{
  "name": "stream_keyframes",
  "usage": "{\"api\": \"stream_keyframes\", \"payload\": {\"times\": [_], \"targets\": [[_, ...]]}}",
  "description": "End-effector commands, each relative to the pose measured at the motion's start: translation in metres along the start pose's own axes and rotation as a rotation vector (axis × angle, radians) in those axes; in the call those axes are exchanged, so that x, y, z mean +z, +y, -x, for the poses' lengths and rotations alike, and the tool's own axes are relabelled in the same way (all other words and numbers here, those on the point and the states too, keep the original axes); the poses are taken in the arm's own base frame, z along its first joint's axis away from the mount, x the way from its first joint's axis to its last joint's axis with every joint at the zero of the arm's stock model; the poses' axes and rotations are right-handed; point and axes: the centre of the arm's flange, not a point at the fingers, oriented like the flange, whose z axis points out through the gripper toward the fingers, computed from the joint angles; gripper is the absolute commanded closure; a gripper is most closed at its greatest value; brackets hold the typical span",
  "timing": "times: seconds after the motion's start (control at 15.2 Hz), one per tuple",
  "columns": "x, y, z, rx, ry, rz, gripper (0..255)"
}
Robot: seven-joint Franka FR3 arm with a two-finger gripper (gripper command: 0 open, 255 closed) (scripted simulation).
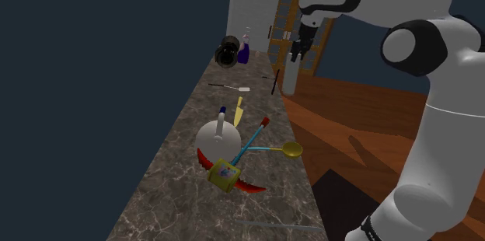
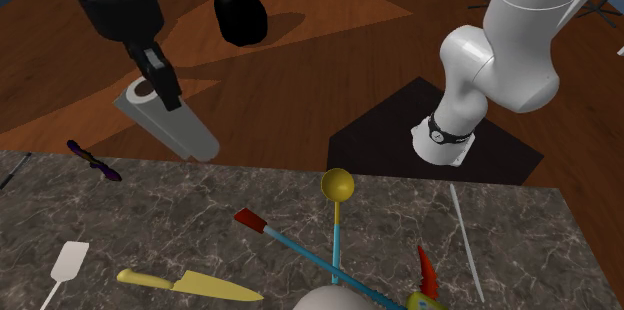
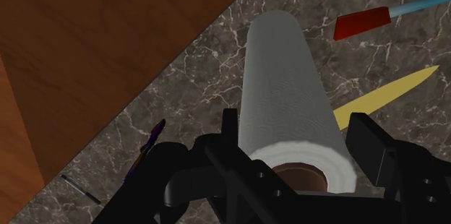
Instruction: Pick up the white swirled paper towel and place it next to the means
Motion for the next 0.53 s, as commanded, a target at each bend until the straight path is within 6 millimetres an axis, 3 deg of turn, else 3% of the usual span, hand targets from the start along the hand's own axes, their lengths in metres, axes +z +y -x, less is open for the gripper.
{"api": "stream_keyframes", "payload": {"times": [0.0,0.46], "targets": [[-0.010,0.000,-0.001,0.000,0.000,0.000,255],[-0.046,0.003,-0.005,0.000,0.000,0.000,255]]}}
